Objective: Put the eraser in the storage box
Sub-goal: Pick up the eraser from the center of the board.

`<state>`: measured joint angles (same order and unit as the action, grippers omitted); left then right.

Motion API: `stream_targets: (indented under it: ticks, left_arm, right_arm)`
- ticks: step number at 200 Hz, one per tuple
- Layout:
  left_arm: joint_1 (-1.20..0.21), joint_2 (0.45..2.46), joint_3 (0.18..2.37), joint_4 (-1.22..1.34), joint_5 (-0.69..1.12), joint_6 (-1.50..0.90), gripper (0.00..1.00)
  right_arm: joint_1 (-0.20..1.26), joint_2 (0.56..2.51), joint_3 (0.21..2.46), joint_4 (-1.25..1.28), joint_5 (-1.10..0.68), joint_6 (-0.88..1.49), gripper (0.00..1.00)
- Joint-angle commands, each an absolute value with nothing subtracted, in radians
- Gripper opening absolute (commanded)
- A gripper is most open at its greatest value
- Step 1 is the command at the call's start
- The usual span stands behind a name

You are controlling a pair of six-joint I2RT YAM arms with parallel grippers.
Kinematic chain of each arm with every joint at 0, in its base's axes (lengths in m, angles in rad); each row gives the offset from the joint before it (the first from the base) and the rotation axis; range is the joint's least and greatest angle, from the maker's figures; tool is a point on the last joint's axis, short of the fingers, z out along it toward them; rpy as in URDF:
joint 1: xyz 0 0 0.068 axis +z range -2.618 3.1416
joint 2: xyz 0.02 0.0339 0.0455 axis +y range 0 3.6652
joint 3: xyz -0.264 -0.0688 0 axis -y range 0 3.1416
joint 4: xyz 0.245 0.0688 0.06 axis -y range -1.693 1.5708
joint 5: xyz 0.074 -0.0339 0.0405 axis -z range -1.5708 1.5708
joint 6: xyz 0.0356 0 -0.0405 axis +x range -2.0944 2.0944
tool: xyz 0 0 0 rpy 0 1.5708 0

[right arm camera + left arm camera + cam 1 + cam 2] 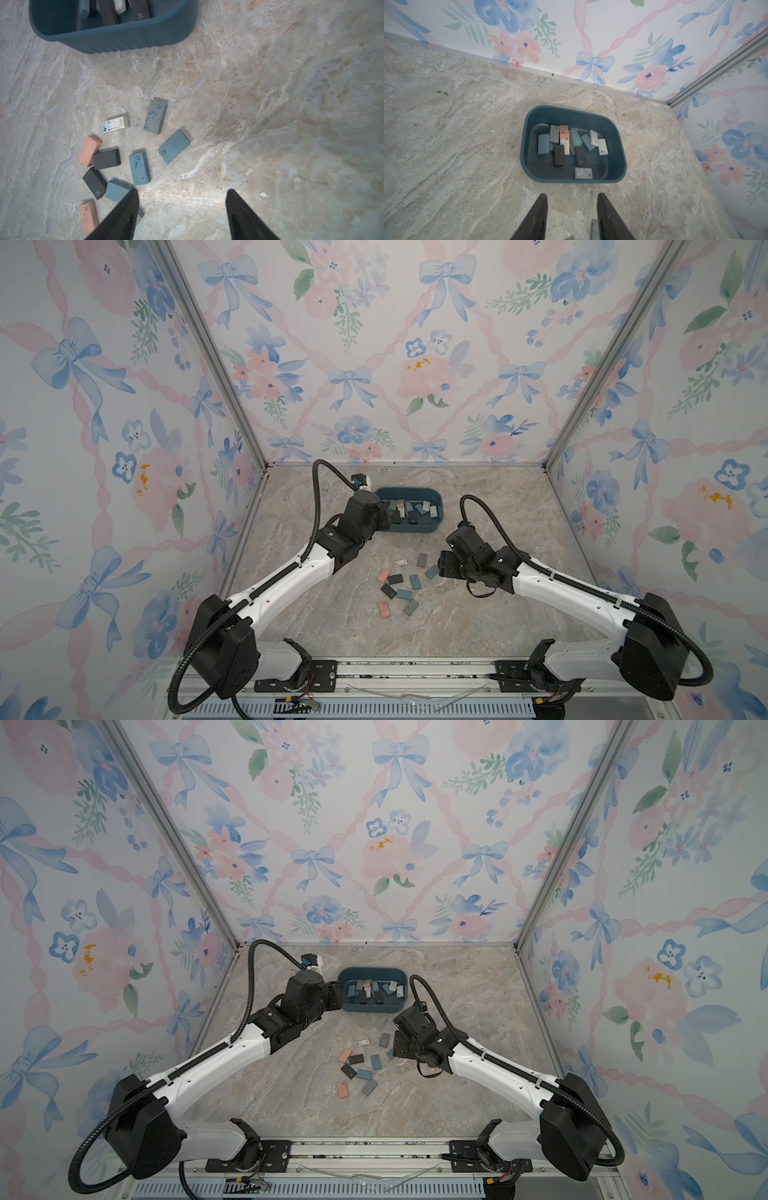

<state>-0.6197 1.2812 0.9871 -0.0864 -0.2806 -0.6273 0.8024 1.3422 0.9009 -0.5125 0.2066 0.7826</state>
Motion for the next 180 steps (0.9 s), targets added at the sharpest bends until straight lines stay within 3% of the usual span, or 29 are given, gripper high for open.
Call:
stream_targets:
  ticks: [1,92,180]
  left_arm:
    - [-0.617,1.208,0.937,0.000,-0.288,-0.594,0.43]
    - [-0.617,1.029,0.840,-0.041,-0.300,-0.558,0.44]
    - [-0.615,0.982,0.802,-0.067,-0.314,-0.576,0.45]
  right_arm:
    - [0.828,1.382,0.923,-0.523,0.241,0.826,0.69]
    - [0.868,1.541,0.992,-0.546,0.270,0.874,0.69]
    - [0.865,1.617,1.000,-0.559,0.301,0.941,0.69]
